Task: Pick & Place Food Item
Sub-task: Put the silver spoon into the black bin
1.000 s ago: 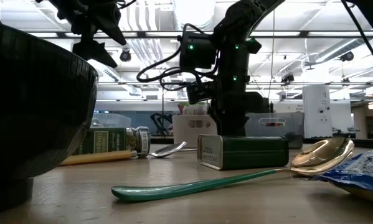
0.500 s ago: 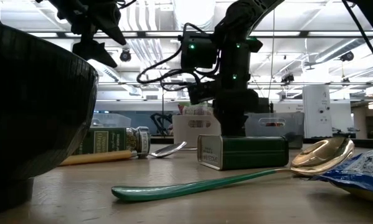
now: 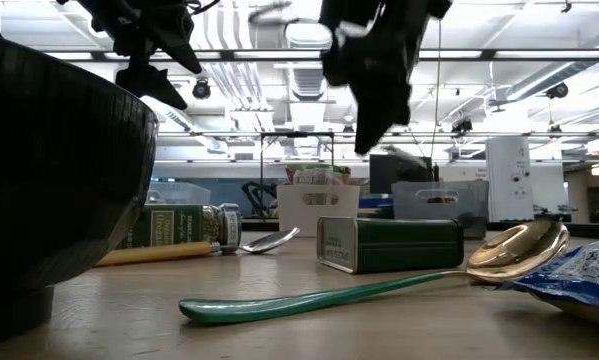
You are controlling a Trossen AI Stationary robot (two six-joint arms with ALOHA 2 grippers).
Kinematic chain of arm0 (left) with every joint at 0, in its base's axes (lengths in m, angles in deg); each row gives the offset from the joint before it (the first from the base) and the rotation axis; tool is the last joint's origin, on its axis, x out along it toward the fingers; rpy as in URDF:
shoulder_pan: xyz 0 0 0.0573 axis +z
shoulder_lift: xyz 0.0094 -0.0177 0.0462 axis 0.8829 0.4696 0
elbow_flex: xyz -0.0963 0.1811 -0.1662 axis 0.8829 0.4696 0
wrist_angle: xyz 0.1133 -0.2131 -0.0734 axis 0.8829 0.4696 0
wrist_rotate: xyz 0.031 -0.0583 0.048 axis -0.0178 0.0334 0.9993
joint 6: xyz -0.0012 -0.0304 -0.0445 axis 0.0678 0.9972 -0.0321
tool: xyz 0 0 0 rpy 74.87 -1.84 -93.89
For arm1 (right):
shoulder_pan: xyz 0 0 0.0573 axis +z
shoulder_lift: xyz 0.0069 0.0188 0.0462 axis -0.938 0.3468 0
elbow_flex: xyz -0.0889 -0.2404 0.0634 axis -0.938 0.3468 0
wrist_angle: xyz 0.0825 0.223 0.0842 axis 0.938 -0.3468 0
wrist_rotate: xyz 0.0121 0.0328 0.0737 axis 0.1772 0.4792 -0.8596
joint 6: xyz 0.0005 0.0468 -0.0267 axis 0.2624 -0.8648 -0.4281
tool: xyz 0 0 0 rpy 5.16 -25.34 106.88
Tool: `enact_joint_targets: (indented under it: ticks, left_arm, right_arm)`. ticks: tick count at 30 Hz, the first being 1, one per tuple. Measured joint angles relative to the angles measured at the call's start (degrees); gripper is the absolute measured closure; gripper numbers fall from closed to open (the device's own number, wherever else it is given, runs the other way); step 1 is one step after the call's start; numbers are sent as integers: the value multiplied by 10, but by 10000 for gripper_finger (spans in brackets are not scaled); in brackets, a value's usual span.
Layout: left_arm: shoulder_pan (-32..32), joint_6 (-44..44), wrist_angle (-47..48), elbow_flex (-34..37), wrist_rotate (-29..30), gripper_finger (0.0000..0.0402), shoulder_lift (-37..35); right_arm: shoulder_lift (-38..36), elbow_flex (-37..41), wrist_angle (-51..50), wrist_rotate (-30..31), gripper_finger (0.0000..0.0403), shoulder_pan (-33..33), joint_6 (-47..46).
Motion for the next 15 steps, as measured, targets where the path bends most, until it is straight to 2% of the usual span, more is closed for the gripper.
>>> enact_joint_targets:
  ticks: [7,15]
  left_arm:
    - [0,0,-1,0,0,83,0]
    - [1,-1,-2,0,0,83,0]
  right_arm:
    - [-98,4,-12,57,392,-25,-102]
    - [-177,42,-102,88,392,-123,-226]
